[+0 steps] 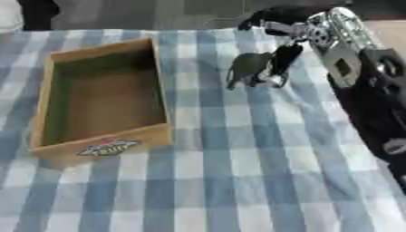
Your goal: Pick up objects on the table and place them in the box.
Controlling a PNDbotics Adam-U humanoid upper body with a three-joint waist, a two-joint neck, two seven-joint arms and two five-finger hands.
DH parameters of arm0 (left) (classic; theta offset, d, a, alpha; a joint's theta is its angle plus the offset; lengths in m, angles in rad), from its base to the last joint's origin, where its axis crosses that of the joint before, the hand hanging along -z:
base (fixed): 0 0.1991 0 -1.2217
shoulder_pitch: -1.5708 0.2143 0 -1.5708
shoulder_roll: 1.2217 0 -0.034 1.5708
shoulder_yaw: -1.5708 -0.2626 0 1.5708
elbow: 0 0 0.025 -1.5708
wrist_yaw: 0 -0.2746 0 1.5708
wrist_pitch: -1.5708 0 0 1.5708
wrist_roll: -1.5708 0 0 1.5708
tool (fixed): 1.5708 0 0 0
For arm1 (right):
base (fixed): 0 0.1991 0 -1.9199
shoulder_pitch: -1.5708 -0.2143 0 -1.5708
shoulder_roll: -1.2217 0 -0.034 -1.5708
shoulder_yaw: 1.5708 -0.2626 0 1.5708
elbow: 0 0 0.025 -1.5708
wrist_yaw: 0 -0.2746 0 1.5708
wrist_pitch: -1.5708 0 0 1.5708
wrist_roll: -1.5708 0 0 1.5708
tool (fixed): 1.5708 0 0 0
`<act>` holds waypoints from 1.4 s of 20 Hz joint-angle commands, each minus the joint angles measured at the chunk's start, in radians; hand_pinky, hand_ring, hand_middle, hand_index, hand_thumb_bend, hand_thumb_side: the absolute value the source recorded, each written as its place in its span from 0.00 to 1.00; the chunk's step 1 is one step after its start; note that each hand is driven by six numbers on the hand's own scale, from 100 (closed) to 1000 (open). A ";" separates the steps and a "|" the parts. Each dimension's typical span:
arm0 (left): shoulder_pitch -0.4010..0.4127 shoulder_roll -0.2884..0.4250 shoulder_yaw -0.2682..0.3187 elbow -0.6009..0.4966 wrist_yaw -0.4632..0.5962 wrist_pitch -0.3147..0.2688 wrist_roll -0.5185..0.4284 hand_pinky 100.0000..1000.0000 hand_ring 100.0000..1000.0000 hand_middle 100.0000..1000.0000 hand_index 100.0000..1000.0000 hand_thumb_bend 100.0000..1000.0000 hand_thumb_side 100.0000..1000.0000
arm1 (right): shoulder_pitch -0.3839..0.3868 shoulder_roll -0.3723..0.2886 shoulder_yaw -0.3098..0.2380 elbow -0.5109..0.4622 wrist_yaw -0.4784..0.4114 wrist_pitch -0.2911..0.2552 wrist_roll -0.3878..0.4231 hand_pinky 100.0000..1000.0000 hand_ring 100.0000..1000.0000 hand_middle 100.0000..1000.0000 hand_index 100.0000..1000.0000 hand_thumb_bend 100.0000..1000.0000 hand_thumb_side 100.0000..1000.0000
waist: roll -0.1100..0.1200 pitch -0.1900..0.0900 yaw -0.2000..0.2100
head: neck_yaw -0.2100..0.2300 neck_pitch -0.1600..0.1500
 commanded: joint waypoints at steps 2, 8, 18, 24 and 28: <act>-0.017 0.013 0.004 -0.019 0.002 -0.001 -0.002 0.93 0.98 0.93 0.97 0.00 0.76 | -0.023 -0.013 -0.010 0.002 0.011 0.005 -0.006 0.84 0.95 0.88 0.96 0.55 0.21 | -0.001 -0.027 0.001 | -0.001 -0.007; -0.016 0.012 0.005 -0.019 0.002 -0.002 0.000 0.93 0.98 0.93 0.97 0.00 0.75 | -0.024 -0.012 -0.024 0.029 0.015 -0.010 -0.011 0.84 0.96 0.89 0.96 0.54 0.21 | -0.003 -0.028 0.002 | 0.001 0.014; -0.021 0.012 0.002 -0.019 0.004 -0.003 -0.002 0.93 0.99 0.93 0.96 0.00 0.75 | -0.038 0.007 -0.035 0.114 0.076 -0.028 -0.035 0.84 0.96 0.88 0.96 0.51 0.18 | -0.002 -0.019 0.010 | -0.011 0.002; -0.025 0.013 0.000 -0.019 0.005 -0.003 -0.004 0.93 0.99 0.93 0.96 0.00 0.75 | -0.036 -0.002 -0.039 0.135 0.075 -0.039 -0.053 0.84 0.95 0.88 0.96 0.50 0.19 | -0.002 -0.012 0.013 | -0.018 -0.009; -0.027 0.013 -0.002 -0.019 0.005 -0.003 -0.006 0.93 0.99 0.93 0.96 0.00 0.75 | -0.031 -0.013 -0.033 0.121 0.059 -0.033 -0.054 0.85 0.96 0.87 0.95 0.49 0.19 | -0.004 -0.009 0.015 | -0.021 -0.014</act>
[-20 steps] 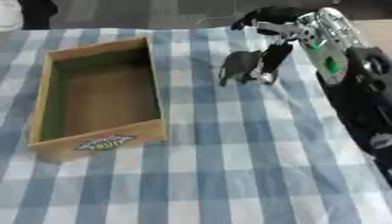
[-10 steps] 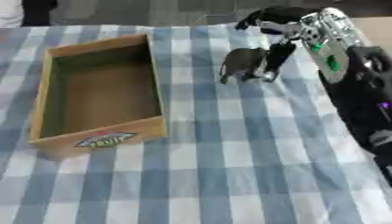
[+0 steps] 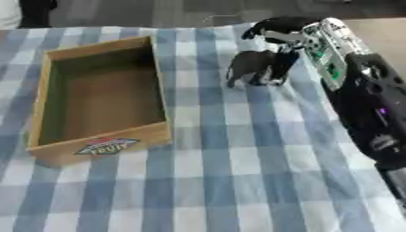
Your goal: Pick up objects on the table and place them in the box.
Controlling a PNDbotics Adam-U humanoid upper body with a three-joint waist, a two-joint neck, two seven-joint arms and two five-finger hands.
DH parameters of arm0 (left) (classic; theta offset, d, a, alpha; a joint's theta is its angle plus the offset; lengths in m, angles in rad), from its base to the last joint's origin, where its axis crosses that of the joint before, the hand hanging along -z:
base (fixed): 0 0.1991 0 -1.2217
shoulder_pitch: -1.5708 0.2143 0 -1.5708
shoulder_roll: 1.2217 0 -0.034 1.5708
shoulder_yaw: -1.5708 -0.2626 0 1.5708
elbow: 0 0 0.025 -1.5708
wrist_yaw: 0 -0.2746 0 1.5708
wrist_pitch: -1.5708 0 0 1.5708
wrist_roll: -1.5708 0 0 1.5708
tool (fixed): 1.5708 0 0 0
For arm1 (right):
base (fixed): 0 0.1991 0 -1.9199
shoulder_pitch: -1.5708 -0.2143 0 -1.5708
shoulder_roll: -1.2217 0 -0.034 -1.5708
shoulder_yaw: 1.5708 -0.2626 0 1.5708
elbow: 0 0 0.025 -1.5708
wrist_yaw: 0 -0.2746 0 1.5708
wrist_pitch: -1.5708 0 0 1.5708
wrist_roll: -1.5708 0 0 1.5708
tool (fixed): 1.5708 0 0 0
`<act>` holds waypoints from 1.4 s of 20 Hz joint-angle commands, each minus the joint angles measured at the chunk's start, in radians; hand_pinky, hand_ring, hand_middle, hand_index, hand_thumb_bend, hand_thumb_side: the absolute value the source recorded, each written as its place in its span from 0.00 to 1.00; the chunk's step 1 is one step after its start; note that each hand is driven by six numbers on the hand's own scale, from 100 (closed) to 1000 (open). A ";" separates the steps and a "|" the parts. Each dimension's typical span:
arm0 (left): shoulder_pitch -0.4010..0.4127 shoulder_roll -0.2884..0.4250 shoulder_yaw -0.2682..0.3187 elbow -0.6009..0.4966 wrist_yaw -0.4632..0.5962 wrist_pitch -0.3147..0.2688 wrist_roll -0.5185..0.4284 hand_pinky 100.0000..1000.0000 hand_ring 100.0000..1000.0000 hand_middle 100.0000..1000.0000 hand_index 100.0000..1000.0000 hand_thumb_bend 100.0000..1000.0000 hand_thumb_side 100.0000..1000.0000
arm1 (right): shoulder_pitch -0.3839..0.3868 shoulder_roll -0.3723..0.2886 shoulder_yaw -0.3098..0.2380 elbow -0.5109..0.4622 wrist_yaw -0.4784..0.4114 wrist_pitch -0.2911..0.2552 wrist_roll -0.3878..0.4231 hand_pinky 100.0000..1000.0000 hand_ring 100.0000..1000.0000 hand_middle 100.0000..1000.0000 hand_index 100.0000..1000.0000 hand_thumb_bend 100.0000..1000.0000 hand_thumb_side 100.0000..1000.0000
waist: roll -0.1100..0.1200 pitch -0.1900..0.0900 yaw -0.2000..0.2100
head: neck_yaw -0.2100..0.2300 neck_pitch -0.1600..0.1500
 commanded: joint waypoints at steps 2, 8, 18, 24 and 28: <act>-0.019 0.013 0.000 -0.019 0.004 -0.002 -0.004 0.93 0.99 0.93 0.96 0.00 0.75 | -0.014 -0.039 -0.001 -0.022 -0.004 0.009 -0.006 0.85 0.96 0.86 0.95 0.48 0.19 | -0.002 -0.018 0.004 | -0.004 -0.015; -0.019 0.012 0.000 -0.019 0.004 -0.001 -0.003 0.93 0.99 0.93 0.96 0.00 0.75 | -0.018 -0.034 0.001 -0.016 0.010 0.023 -0.019 0.85 0.95 0.82 0.91 0.45 0.21 | -0.006 -0.016 0.005 | -0.003 -0.014; -0.023 0.010 0.000 -0.019 0.005 -0.003 -0.001 0.93 0.99 0.92 0.95 0.00 0.75 | -0.020 -0.027 0.008 0.001 0.036 0.043 -0.025 0.85 0.94 0.74 0.82 0.37 0.11 | -0.011 -0.012 0.008 | -0.001 -0.019; -0.023 0.009 0.002 -0.019 0.006 -0.003 0.003 0.93 0.99 0.92 0.95 0.00 0.74 | -0.022 -0.019 0.014 0.018 0.055 0.048 -0.033 0.85 0.94 0.70 0.79 0.36 0.08 | -0.011 -0.008 0.011 | -0.003 -0.022; -0.023 0.008 0.004 -0.019 0.006 -0.004 0.007 0.93 0.98 0.92 0.94 0.00 0.74 | -0.022 -0.015 0.015 0.021 0.053 0.059 -0.037 0.84 0.92 0.63 0.73 0.36 0.05 | -0.012 -0.007 0.012 | -0.002 -0.022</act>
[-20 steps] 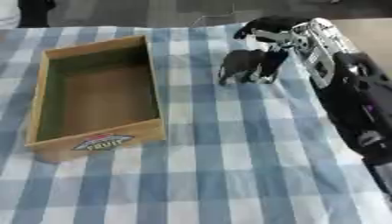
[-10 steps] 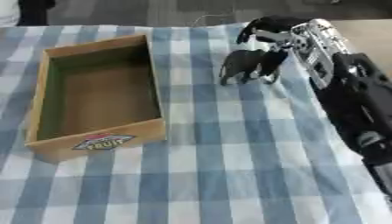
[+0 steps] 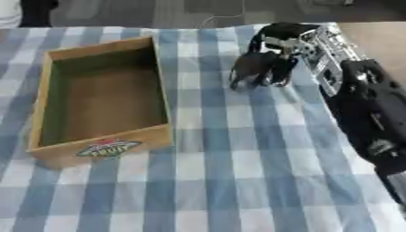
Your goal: Pick up objects on the table and place them in the box.
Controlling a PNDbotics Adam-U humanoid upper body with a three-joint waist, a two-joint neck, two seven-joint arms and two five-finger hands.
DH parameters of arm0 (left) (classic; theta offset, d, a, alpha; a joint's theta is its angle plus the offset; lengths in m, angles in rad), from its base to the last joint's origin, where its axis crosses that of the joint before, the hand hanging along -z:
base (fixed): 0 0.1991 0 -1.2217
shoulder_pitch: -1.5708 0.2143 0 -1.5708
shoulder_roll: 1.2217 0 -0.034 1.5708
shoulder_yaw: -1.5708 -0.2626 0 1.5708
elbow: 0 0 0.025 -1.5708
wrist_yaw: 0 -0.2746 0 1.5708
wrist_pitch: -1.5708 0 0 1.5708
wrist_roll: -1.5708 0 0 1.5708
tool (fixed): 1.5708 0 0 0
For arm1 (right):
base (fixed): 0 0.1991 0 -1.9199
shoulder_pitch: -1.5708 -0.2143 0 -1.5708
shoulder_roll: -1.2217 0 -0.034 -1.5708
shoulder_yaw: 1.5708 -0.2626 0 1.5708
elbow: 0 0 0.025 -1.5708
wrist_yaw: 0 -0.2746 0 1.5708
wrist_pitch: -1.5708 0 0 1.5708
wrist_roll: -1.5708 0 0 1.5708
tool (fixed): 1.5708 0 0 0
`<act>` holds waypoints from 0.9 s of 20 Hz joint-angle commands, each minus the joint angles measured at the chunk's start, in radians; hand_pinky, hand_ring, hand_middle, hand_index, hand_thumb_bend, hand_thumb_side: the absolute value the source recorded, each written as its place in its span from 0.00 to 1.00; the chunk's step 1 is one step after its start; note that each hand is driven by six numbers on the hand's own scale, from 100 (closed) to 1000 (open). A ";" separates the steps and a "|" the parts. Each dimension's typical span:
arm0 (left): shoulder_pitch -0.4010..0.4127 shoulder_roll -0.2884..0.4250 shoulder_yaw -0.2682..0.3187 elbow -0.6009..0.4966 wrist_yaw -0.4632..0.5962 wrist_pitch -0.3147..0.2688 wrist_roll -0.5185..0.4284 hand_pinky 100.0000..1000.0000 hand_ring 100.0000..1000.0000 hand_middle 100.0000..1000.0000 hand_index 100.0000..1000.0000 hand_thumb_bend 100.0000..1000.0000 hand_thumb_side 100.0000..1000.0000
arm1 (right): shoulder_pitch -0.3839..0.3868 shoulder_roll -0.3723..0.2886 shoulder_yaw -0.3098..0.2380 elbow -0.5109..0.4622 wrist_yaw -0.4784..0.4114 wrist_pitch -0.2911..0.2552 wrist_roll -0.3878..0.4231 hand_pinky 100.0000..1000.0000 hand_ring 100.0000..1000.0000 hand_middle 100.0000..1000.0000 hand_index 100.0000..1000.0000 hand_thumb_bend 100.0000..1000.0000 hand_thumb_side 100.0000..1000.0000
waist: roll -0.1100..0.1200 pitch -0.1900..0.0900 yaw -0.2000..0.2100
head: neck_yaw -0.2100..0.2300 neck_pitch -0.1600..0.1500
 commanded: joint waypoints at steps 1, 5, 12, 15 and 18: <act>-0.017 0.016 0.008 -0.019 0.005 -0.001 0.005 0.93 0.98 0.92 0.94 0.00 0.74 | -0.020 -0.017 -0.002 -0.005 0.001 0.010 -0.007 0.84 0.92 0.61 0.72 0.36 0.04 | -0.001 -0.018 0.001 | 0.000 -0.009; -0.018 0.015 0.009 -0.019 0.004 -0.002 0.007 0.93 0.98 0.92 0.94 0.00 0.74 | -0.018 -0.015 0.000 -0.006 -0.015 0.023 -0.012 0.84 0.90 0.55 0.66 0.29 0.00 | -0.003 -0.017 0.002 | 0.002 -0.009; -0.019 0.014 0.009 -0.019 0.004 -0.002 0.008 0.93 0.98 0.92 0.94 0.00 0.74 | -0.019 -0.017 0.001 -0.015 -0.040 0.049 -0.032 0.83 0.86 0.49 0.61 0.00 0.04 | -0.005 -0.018 0.001 | 0.006 -0.009; -0.020 0.013 0.008 -0.019 0.004 -0.002 0.008 0.93 0.98 0.92 0.94 0.00 0.74 | -0.019 -0.018 0.003 -0.021 -0.049 0.056 -0.037 0.82 0.85 0.46 0.58 0.00 0.04 | -0.006 -0.019 0.000 | 0.006 -0.010; -0.021 0.014 0.008 -0.019 0.004 -0.003 0.008 0.93 0.98 0.92 0.94 0.00 0.74 | -0.019 -0.020 0.004 -0.025 -0.061 0.059 -0.036 0.82 0.84 0.44 0.56 0.00 0.05 | -0.007 -0.019 0.001 | 0.007 -0.010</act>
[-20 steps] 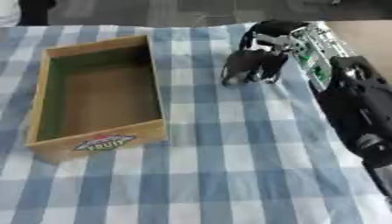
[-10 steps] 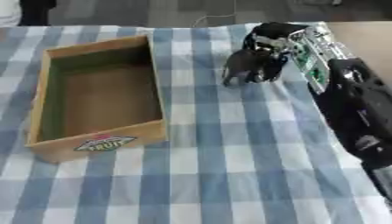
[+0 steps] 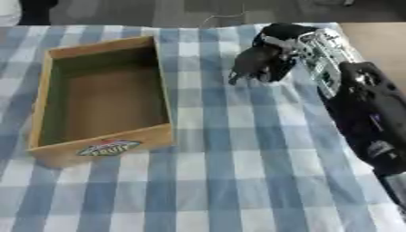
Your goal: Pick up objects on the table and place them in the box.
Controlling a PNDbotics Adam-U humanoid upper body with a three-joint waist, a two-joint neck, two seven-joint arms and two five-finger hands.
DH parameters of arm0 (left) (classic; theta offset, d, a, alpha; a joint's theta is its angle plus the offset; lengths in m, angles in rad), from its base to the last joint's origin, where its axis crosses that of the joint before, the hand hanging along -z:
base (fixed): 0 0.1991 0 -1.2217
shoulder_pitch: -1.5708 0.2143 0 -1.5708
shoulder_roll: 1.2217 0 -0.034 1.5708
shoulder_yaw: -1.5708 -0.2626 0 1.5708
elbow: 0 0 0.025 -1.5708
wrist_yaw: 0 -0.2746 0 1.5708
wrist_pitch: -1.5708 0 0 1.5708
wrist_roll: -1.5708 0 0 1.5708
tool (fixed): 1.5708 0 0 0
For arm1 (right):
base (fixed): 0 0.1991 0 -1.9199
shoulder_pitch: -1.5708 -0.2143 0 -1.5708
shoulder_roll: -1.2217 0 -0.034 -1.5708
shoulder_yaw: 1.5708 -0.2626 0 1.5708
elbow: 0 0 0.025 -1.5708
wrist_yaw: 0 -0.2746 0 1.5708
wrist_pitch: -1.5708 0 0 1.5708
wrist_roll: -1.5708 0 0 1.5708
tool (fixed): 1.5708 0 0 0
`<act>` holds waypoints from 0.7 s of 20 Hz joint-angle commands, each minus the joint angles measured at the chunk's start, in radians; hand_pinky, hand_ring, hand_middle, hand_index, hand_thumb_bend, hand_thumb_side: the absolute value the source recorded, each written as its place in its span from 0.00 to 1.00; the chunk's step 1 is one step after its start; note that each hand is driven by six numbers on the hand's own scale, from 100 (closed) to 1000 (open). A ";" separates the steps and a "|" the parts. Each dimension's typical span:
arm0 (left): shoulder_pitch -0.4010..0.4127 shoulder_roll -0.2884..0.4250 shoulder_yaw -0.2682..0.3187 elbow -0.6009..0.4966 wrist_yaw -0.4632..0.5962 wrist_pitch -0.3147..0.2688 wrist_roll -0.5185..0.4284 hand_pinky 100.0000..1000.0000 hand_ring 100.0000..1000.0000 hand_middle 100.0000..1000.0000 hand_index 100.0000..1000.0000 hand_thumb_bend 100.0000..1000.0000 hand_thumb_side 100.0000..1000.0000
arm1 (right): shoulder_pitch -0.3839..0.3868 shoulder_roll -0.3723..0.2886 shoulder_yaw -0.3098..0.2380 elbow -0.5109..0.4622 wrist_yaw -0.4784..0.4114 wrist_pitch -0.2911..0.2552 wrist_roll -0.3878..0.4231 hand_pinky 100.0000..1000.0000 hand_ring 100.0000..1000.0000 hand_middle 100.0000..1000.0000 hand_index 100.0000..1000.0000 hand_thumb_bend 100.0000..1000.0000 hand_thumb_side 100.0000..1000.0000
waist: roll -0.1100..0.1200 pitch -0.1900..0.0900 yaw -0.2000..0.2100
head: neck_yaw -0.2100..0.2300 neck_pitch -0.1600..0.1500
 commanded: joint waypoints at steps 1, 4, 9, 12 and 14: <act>-0.020 0.014 0.008 -0.019 0.004 -0.002 0.004 0.93 0.98 0.92 0.94 0.00 0.74 | -0.019 -0.025 -0.005 -0.026 -0.019 0.008 -0.002 0.81 0.83 0.43 0.55 0.00 0.06 | -0.001 -0.024 0.001 | 0.005 -0.009; -0.021 0.014 0.008 -0.019 0.004 -0.002 0.004 0.93 0.98 0.92 0.94 0.00 0.74 | -0.021 -0.028 -0.007 -0.032 -0.032 0.018 -0.004 0.80 0.82 0.40 0.48 0.00 0.07 | -0.001 -0.026 0.001 | 0.006 -0.009; -0.022 0.014 0.007 -0.019 0.004 -0.003 0.004 0.93 0.98 0.92 0.94 0.00 0.74 | -0.025 -0.031 -0.003 -0.046 -0.047 0.025 0.000 0.79 0.78 0.33 0.39 0.00 0.07 | -0.002 -0.033 0.001 | 0.007 -0.007; -0.023 0.014 0.007 -0.019 0.004 -0.004 0.003 0.93 0.98 0.92 0.94 0.00 0.73 | -0.033 -0.032 -0.001 -0.055 -0.056 0.023 0.010 0.79 0.76 0.28 0.33 0.00 0.07 | -0.005 -0.039 -0.001 | 0.007 -0.005; -0.023 0.014 0.006 -0.019 0.004 -0.004 0.003 0.93 0.98 0.92 0.94 0.00 0.73 | -0.040 -0.033 0.001 -0.061 -0.063 0.020 0.017 0.79 0.76 0.27 0.33 0.00 0.07 | -0.007 -0.044 -0.002 | 0.008 -0.004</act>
